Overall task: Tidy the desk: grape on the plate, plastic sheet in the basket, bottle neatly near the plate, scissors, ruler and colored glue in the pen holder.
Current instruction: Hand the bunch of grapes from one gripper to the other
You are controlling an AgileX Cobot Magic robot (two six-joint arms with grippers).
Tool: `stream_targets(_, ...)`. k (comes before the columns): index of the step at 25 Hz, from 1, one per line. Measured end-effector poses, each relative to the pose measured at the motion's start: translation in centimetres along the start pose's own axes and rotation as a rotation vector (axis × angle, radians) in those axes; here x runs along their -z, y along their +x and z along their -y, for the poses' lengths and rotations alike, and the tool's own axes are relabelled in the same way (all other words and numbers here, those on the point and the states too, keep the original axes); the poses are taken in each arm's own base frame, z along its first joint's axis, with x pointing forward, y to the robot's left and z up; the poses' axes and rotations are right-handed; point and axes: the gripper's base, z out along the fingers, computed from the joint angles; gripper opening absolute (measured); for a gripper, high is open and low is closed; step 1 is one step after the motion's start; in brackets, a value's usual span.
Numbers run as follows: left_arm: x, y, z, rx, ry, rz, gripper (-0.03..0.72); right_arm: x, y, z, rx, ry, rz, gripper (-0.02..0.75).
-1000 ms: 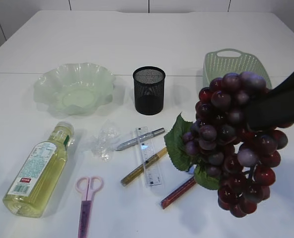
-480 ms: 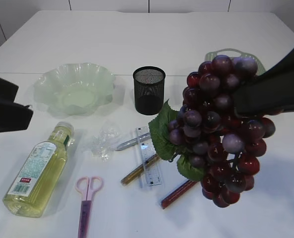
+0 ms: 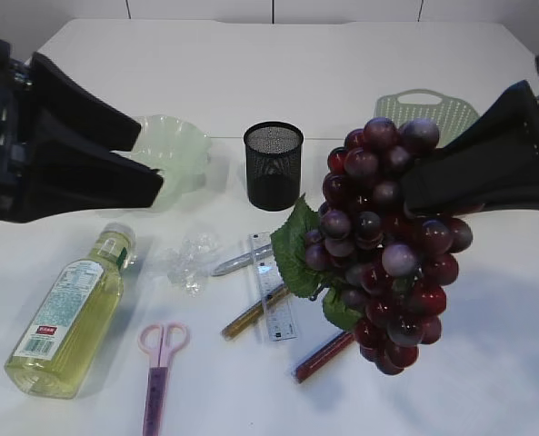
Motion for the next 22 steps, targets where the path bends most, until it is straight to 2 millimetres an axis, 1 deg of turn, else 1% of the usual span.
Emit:
stream_targets(3, -1.8, -0.2, -0.1, -0.016, 0.015, -0.01, 0.564, -0.4, -0.3, 0.3, -0.025, -0.021, 0.002, 0.134)
stream_targets(7, -4.0, -0.3, 0.3, -0.053, 0.041, -0.012, 0.568, -0.8, -0.7, 0.5, -0.057, -0.055, 0.01, 0.134)
stream_targets(10, -5.2, -0.5, 0.5, -0.079, 0.039, 0.011, 0.568, -0.8, -0.8, 0.6, -0.063, -0.059, 0.012, 0.134)
stream_targets(15, -6.3, -0.9, 0.8, -0.086, 0.055, 0.065, 0.573, -0.8, -0.8, 0.5, -0.065, -0.063, 0.015, 0.134)
stream_targets(22, -7.4, -1.0, 0.5, -0.059, 0.081, 0.114, 0.58, -0.8, -0.9, 0.4, -0.074, -0.082, 0.029, 0.134)
